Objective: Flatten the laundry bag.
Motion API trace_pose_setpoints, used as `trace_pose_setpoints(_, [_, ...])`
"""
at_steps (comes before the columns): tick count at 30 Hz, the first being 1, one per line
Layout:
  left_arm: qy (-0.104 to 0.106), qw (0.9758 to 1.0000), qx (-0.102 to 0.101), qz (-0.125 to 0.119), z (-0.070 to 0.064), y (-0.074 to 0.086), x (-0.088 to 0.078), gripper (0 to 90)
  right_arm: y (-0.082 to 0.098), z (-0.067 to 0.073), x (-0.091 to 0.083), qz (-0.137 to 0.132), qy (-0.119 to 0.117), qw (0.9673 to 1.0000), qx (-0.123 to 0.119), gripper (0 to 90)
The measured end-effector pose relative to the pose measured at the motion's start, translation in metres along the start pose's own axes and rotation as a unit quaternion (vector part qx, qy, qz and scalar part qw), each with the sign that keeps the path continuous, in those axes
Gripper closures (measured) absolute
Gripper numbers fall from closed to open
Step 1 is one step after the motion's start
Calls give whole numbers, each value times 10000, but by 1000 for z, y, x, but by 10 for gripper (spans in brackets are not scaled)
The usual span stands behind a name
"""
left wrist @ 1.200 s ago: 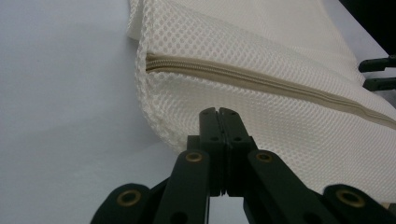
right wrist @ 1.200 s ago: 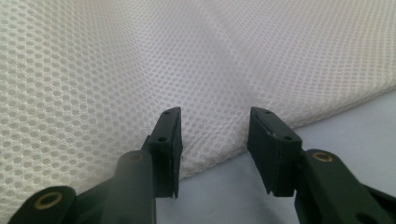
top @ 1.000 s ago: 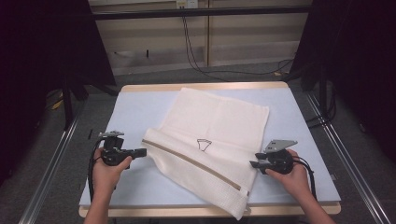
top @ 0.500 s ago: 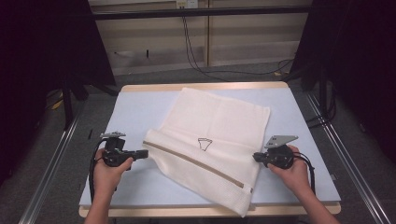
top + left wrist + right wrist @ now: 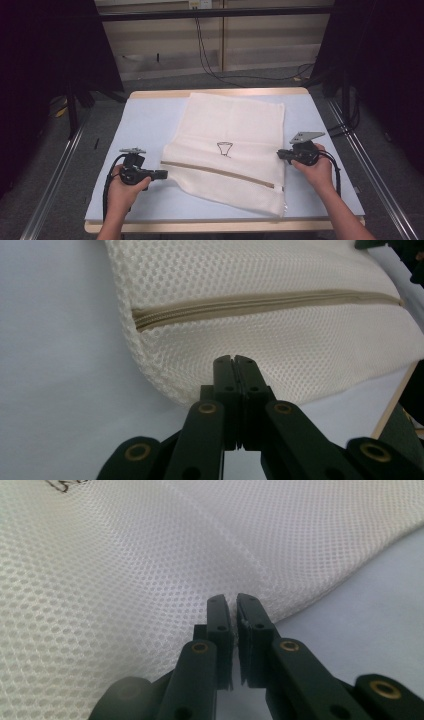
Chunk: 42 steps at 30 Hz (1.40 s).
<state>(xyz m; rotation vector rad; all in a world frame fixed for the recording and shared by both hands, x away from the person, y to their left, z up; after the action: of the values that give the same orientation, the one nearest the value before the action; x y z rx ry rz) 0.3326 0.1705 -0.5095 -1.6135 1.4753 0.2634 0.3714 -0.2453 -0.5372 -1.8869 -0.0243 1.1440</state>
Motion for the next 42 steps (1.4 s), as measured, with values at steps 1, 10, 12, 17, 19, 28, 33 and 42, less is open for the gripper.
trace_pose_setpoints(1, [-22, 10000, 45, 38, -1, 1, 0, 892, 0, -2, 0, -9, 44, 10000, 16, 841])
trace_pose_setpoints(10, [-23, 9991, 405, 108, -7, 2, -4, 633, 5, -5, -8, -132, 357, 9991, 188, 674])
trace_pose_setpoints(12, [-150, 9989, 452, -13, -7, -3, -5, 601, 8, -3, -12, -153, 440, 9987, 204, 648])
trace_pose_setpoints(17, [-477, 9973, 489, -274, 5, -15, 3, 524, 11, 8, -25, -331, 350, 9981, 388, 617])
trace_pose_setpoints(19, [-570, 9967, 464, -352, 11, -21, 6, 516, 12, 15, -30, -367, 296, 9981, 394, 612])
trace_pose_setpoints(28, [-920, 9926, 532, -591, 30, -46, 23, 462, 9, 43, -39, -499, 120, 9974, 499, 597])
trace_pose_setpoints(33, [-972, 9923, 531, -550, 33, -55, 36, 479, 13, 55, -37, -386, 58, 9981, 481, 571])
trace_pose_setpoints(42, [-1016, 9937, 389, -258, 34, -50, 50, 579, 23, 57, -26, -76, 102, 9995, 298, 644])
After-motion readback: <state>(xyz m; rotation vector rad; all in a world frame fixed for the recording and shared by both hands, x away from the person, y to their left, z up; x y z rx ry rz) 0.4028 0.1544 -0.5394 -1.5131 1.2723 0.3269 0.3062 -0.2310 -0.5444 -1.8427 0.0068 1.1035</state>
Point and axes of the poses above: each handheld gripper's, and its own axes: x roughly forward along the jaws, y roughly out of its underside, z roughly to its left, the point moved 9 cm from there along x, roughly forward along the jaws, and after that the axes turned 13 degrees about -x, right-handed, at the moved point
